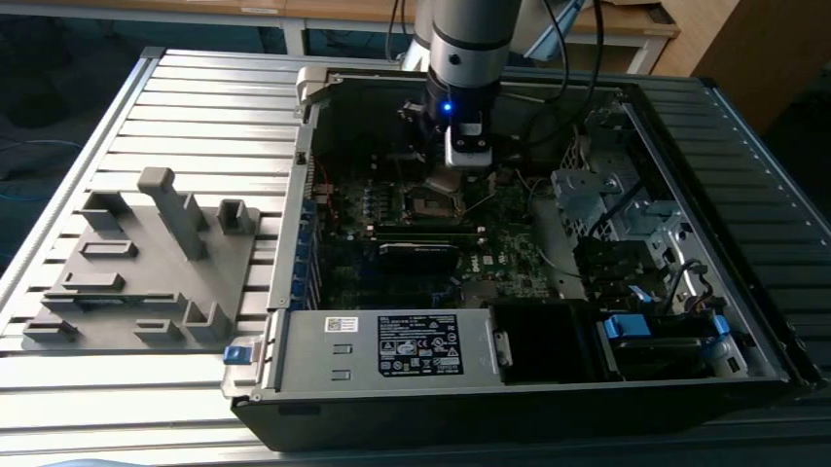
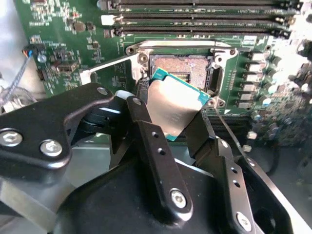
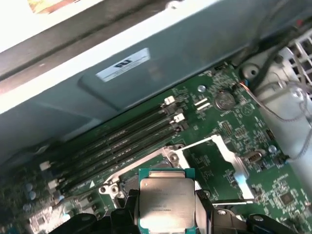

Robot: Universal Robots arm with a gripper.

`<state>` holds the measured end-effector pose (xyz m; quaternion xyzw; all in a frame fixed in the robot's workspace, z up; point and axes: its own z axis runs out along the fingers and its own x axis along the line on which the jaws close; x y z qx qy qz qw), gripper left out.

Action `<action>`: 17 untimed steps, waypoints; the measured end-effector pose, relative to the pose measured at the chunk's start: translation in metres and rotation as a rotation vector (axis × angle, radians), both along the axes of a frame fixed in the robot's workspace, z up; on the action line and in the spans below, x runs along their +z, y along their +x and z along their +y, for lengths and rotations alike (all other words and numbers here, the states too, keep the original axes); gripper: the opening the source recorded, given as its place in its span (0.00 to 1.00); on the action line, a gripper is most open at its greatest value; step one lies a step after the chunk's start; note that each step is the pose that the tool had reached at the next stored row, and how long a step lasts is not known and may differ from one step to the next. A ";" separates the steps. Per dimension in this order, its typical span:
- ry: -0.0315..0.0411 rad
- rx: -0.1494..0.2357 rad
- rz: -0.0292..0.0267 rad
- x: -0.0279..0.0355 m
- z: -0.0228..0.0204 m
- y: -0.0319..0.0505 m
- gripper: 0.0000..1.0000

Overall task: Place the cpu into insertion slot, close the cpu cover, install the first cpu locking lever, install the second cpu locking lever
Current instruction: 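Place the cpu into insertion slot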

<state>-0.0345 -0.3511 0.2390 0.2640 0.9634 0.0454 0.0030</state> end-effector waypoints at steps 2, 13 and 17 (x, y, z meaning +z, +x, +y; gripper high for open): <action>0.0000 -0.036 -0.0001 -0.0003 0.0000 0.0000 0.54; -0.0001 -0.235 0.0000 -0.0020 0.0000 0.0000 0.54; 0.0000 -0.276 0.0000 -0.0022 0.0000 0.0000 0.54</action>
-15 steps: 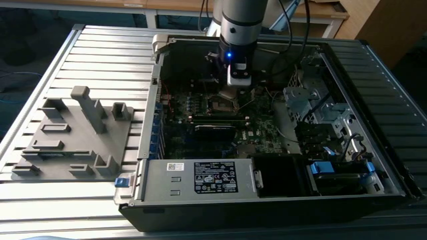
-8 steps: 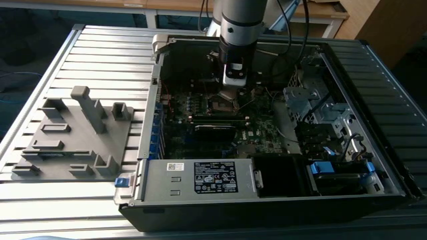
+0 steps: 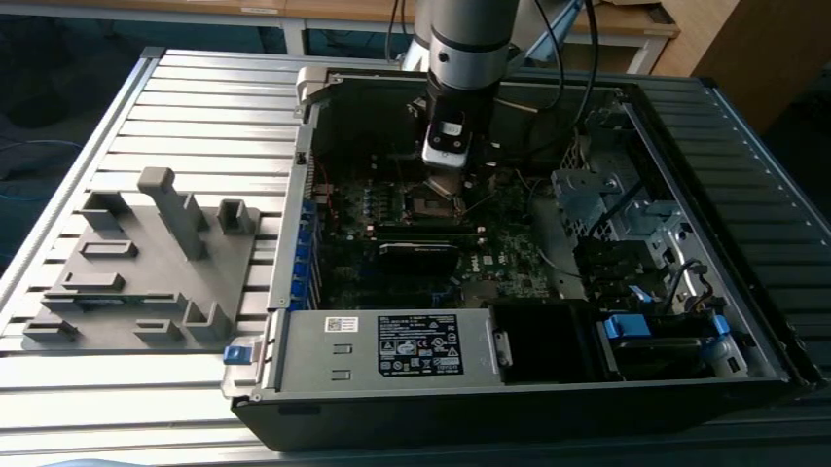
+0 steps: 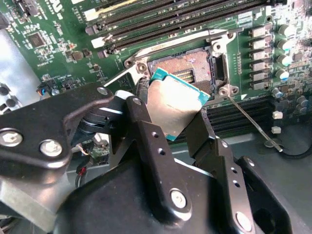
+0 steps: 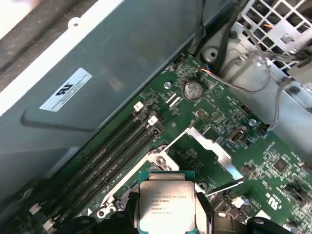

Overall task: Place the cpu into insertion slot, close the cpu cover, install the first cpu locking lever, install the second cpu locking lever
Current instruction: 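Place the cpu into insertion slot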

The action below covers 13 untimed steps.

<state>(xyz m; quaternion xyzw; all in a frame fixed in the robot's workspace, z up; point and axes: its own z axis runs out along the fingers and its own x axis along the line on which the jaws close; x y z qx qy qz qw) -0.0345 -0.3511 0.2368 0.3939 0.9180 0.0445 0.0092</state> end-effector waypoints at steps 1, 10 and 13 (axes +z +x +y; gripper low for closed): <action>0.0000 0.000 0.0000 0.0000 0.0000 0.0000 0.54; 0.0001 -0.091 -0.0001 -0.0008 0.0000 0.0000 0.54; 0.0000 -0.145 -0.0001 -0.0012 0.0000 0.0000 0.54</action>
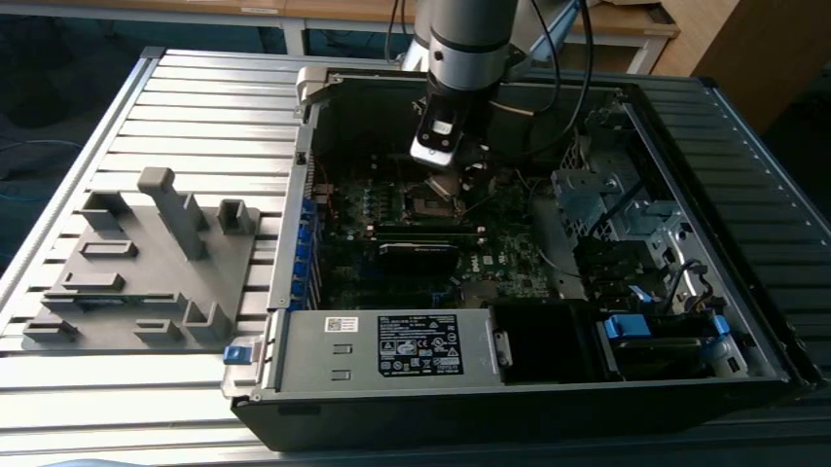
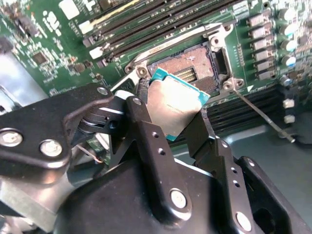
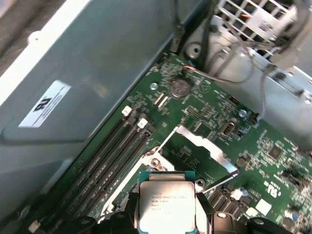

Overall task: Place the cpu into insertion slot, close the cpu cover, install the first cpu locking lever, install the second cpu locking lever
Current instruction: 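Place the cpu into insertion slot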

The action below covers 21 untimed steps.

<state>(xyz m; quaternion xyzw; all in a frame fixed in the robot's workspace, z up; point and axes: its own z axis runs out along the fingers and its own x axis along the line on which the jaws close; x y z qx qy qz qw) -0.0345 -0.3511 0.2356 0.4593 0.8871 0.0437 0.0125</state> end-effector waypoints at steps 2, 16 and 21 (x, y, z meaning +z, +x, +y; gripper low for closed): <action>0.0000 -0.036 0.0000 -0.0003 0.0000 0.0000 0.54; 0.0000 -0.290 0.0001 -0.0028 0.0000 0.0000 0.54; 0.0001 -0.382 0.0000 -0.0038 0.0000 0.0000 0.54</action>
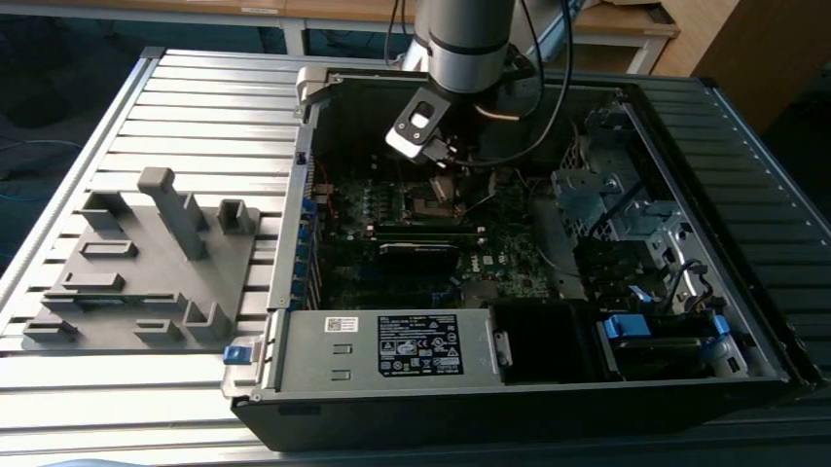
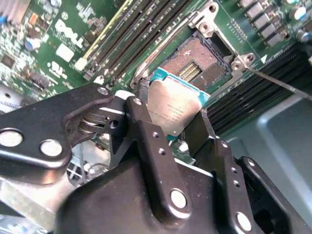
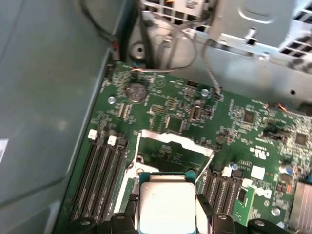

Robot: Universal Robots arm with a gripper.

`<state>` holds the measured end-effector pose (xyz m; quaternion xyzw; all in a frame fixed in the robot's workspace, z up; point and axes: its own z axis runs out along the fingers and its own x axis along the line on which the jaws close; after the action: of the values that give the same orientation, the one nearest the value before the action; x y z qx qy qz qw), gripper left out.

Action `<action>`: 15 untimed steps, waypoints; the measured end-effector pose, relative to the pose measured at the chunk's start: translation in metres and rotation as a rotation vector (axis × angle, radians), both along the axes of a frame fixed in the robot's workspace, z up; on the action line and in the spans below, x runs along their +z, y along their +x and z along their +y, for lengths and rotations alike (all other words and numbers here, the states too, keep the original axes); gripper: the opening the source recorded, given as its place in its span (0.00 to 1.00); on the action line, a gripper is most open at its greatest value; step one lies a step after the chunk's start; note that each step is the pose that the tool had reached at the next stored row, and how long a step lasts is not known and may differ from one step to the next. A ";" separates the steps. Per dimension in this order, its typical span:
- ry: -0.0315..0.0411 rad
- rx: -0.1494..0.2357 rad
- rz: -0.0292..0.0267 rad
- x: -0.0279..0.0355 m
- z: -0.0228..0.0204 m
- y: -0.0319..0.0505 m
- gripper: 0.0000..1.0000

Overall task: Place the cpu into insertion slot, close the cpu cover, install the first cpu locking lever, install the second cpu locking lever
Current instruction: 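Place the cpu into insertion slot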

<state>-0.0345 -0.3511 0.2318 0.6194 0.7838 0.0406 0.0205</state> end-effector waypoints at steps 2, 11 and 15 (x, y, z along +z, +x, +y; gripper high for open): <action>0.0000 -0.035 0.0000 -0.0004 0.0000 0.0000 0.54; -0.0001 -0.199 0.0000 -0.0023 0.0000 0.0000 0.54; -0.0001 -0.213 0.0000 -0.0024 0.0000 -0.0005 0.54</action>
<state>-0.0350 -0.3511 0.2294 0.6991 0.7136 0.0382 0.0247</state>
